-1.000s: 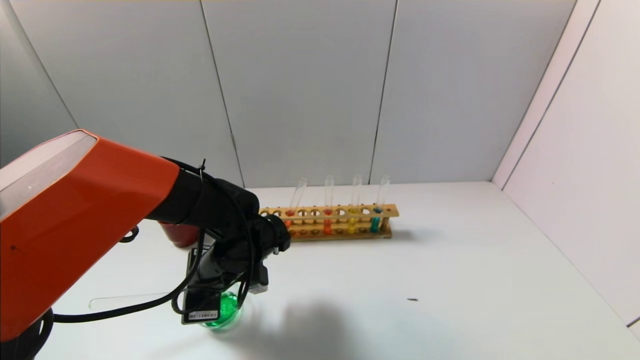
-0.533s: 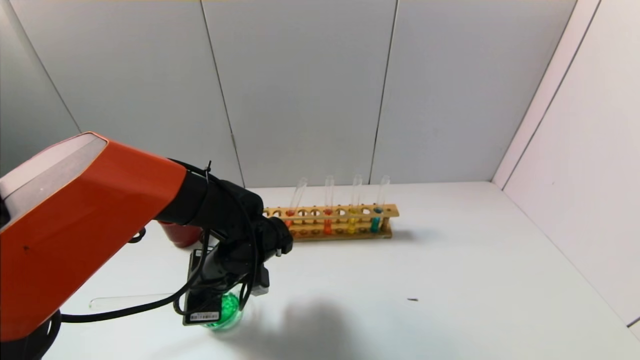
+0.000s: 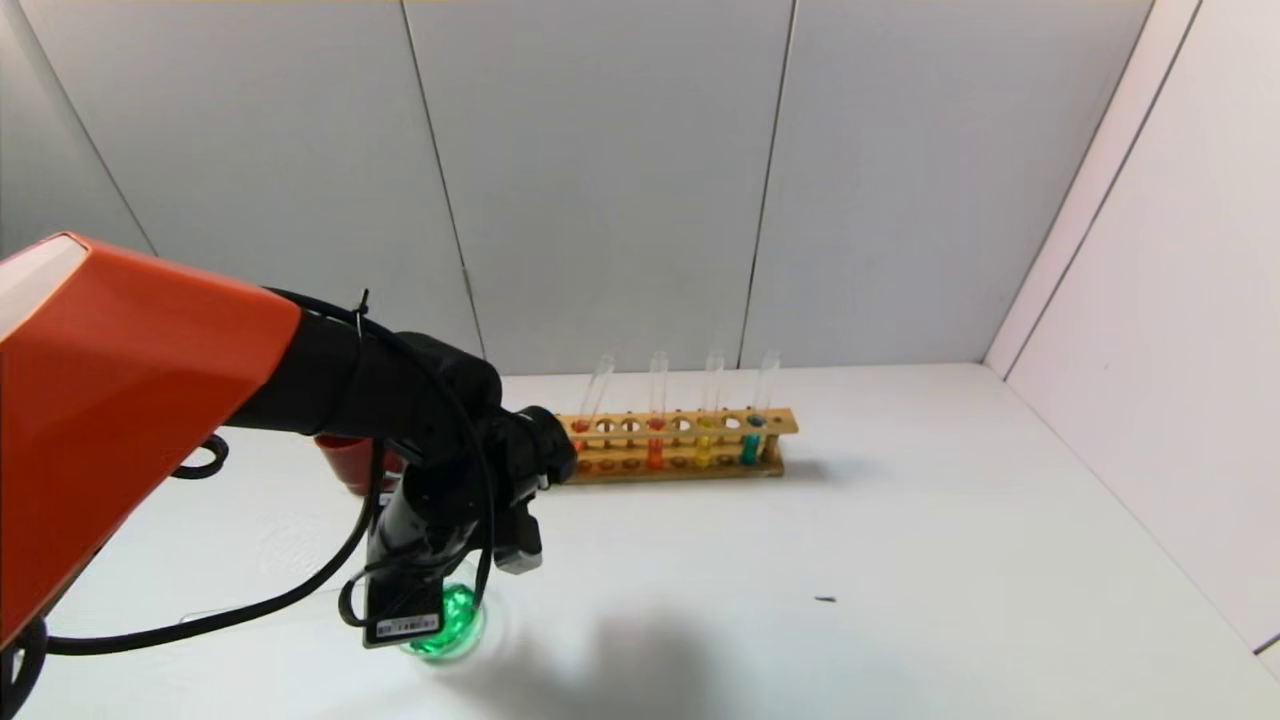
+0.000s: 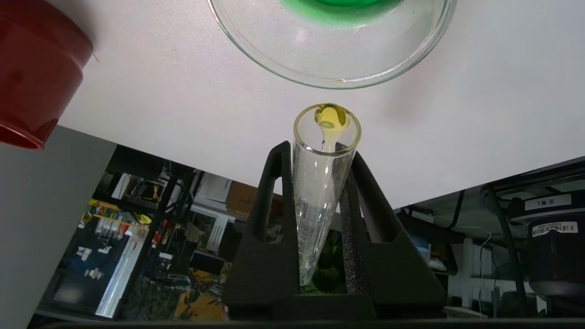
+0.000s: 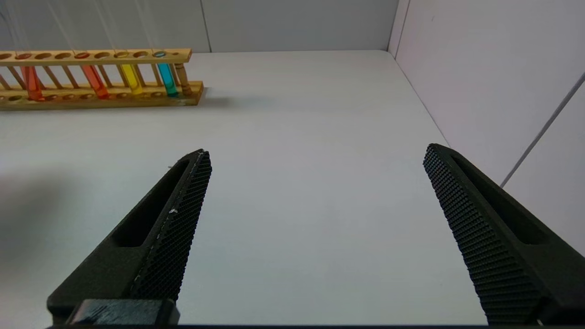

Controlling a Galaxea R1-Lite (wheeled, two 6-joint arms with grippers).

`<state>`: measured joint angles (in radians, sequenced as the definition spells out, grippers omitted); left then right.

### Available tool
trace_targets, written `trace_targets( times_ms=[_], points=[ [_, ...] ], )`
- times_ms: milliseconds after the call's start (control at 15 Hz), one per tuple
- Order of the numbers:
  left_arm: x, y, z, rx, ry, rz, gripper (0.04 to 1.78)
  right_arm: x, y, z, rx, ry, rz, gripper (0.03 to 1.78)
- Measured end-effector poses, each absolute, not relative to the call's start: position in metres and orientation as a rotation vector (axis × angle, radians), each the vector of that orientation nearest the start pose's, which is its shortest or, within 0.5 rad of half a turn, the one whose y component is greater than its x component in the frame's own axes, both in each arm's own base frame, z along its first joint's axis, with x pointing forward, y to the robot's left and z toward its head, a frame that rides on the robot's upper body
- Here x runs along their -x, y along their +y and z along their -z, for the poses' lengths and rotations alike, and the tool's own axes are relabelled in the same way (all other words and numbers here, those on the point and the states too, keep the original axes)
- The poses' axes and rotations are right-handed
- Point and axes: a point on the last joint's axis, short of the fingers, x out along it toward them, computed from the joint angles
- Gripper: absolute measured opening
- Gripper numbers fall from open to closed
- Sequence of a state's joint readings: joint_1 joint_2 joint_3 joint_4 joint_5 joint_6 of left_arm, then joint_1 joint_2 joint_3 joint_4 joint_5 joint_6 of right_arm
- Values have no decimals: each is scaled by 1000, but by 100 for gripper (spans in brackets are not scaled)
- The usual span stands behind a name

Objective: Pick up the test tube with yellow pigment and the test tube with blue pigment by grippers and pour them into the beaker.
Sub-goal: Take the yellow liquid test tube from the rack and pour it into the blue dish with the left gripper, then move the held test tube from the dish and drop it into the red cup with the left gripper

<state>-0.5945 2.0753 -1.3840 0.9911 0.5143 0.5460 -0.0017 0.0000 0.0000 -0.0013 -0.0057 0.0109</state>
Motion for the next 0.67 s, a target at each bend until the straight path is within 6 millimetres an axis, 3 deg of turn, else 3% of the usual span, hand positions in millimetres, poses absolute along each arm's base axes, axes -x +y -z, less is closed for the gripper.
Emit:
trace_targets(
  times_ms=[333,667],
  points=[
    [-263,-162,-115,-1317,1438,452,31,23,0,-76,-11,-1,7,170],
    [-264,-161,-96,-1384,1478,405,31,23,0,-76,-10,-1,8,170]
  ],
)
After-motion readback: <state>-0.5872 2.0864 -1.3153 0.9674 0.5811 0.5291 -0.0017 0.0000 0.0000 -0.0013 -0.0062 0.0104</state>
